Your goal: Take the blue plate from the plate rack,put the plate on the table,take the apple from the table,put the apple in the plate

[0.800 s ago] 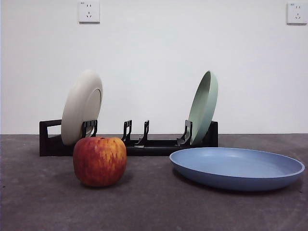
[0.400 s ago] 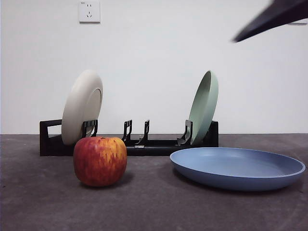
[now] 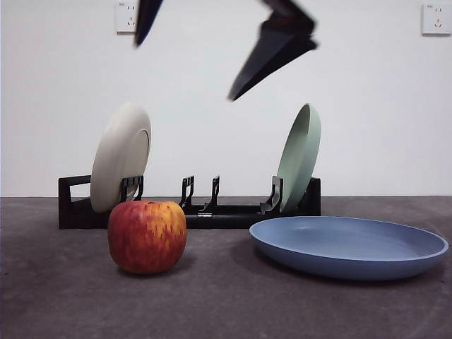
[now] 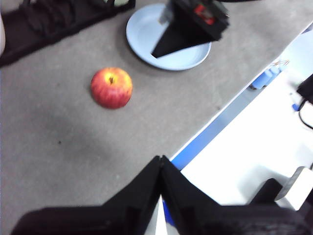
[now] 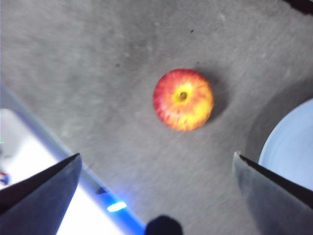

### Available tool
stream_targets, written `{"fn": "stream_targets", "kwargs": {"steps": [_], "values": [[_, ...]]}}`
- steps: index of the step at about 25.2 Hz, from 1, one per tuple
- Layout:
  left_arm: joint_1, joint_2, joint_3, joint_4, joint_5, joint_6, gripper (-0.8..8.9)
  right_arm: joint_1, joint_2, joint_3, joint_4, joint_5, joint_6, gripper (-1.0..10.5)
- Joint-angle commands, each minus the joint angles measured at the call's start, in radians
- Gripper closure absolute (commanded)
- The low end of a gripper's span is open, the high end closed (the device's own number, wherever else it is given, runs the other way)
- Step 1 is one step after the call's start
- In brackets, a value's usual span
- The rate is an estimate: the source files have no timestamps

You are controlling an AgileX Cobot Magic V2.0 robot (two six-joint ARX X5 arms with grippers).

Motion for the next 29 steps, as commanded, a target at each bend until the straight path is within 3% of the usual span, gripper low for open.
{"fn": "stream_targets", "kwargs": {"steps": [1,7,10,13,20,21,25,26,29], "values": [[-0.003,-0.036,-0.024,0.003,-0.026,-0.056,8.21,0.013,0.104,0.079,-0.016,0.027,-0.057,2.7],[-0.003,-0.101,-0.026,0.003,-0.049,-0.093,8.21,0.017,0.301,0.222,-0.016,0.048,-0.058,2.7],[-0.003,-0.130,-0.026,0.003,-0.049,-0.103,8.21,0.022,0.414,0.293,-0.045,0.126,-0.060,2.8],[-0.003,-0.140,-0.026,0.003,-0.049,-0.103,8.21,0.026,0.490,0.311,-0.059,0.148,-0.070,2.8],[-0.003,-0.140,-0.026,0.003,-0.049,-0.107,8.21,0.032,0.585,0.311,-0.078,0.138,-0.069,2.9],[-0.003,-0.140,-0.026,0.003,-0.049,-0.107,8.21,0.034,0.585,0.311,-0.084,0.124,-0.066,3.2],[-0.003,-0.140,-0.026,0.003,-0.052,-0.106,8.21,0.035,0.585,0.311,-0.155,0.107,-0.058,7.8],[-0.003,-0.140,-0.026,0.003,-0.052,-0.106,8.21,0.037,0.585,0.311,-0.155,0.108,-0.050,8.3],[-0.003,-0.140,-0.026,0.003,-0.051,-0.107,8.21,0.037,0.585,0.311,-0.137,0.108,-0.028,8.3]]}}
